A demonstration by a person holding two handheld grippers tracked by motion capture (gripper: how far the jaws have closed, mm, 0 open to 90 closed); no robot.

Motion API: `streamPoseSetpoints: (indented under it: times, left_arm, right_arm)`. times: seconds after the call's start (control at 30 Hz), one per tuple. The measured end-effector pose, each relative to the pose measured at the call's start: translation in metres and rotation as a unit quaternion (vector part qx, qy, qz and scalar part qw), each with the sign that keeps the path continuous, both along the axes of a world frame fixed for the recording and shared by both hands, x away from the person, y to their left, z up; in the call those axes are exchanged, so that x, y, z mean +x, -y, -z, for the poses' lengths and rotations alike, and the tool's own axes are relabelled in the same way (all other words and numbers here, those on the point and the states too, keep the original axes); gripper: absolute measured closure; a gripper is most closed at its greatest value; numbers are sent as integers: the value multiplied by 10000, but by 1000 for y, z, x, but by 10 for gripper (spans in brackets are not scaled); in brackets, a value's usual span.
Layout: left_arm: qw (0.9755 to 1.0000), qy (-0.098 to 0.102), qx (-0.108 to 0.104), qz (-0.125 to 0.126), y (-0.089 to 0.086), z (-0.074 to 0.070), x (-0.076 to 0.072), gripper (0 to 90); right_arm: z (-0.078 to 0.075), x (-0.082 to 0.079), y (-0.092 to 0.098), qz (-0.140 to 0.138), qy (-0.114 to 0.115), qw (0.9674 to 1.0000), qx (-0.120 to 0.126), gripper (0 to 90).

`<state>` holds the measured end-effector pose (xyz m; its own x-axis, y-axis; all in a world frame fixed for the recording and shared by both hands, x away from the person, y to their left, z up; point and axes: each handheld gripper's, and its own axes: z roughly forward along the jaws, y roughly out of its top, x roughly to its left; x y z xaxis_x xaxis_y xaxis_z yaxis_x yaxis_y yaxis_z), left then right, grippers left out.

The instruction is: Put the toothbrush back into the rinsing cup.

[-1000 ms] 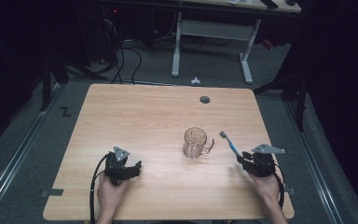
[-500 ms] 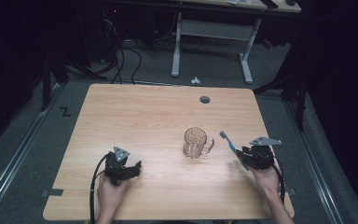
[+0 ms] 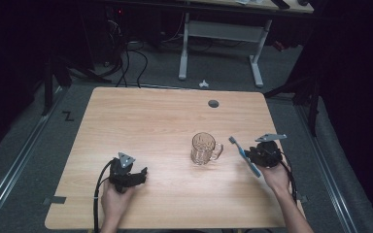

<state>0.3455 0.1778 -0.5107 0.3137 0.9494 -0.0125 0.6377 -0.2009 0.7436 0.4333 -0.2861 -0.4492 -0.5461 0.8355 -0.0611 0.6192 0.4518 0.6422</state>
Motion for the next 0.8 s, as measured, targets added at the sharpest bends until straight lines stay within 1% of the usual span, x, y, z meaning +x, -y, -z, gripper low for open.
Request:
streamPoseSetpoints:
  times: [0.1, 0.2, 0.33, 0.37, 0.43, 0.47, 0.53, 0.57, 0.6, 0.63, 0.67, 0.8]
  left_arm:
    - [10000, 1, 0, 2, 0, 0, 0, 223]
    - [10000, 1, 0, 1, 0, 0, 0, 223]
    - [10000, 1, 0, 1, 0, 0, 0, 223]
    - [10000, 1, 0, 1, 0, 0, 0, 222]
    - [10000, 2, 0, 0, 0, 0, 0, 223]
    - [10000, 1, 1, 1, 0, 0, 0, 222]
    - [10000, 1, 0, 2, 0, 0, 0, 223]
    - [10000, 0, 1, 2, 0, 0, 0, 222]
    - [10000, 0, 1, 2, 0, 0, 0, 222]
    - [10000, 2, 0, 1, 0, 0, 0, 222]
    - [10000, 0, 1, 2, 0, 0, 0, 222]
    - [10000, 2, 0, 2, 0, 0, 0, 223]
  right_arm:
    - [1, 4, -3, -10, -77, 9999, -67, 681]
    - [1, 7, -4, -30, -110, 9999, -78, 682]
    - [4, 15, -6, -24, -261, 9996, -96, 684]
    - [4, 15, -6, -24, -261, 9996, -96, 684]
    - [5, 18, -7, -26, -368, 9992, -119, 682]
    - [3, 21, -10, -63, -462, 9988, -161, 678]
    - [1, 24, -12, -85, -443, 9988, -180, 679]
    - [1, 26, -13, -84, -498, 9986, -175, 678]
    - [1, 26, -13, -84, -498, 9986, -175, 678]
    - [0, 28, -14, -64, -526, 9984, -215, 678]
    - [0, 33, -17, -51, -622, 9976, -298, 679]
    - [0, 37, -20, -46, -701, 9969, -346, 680]
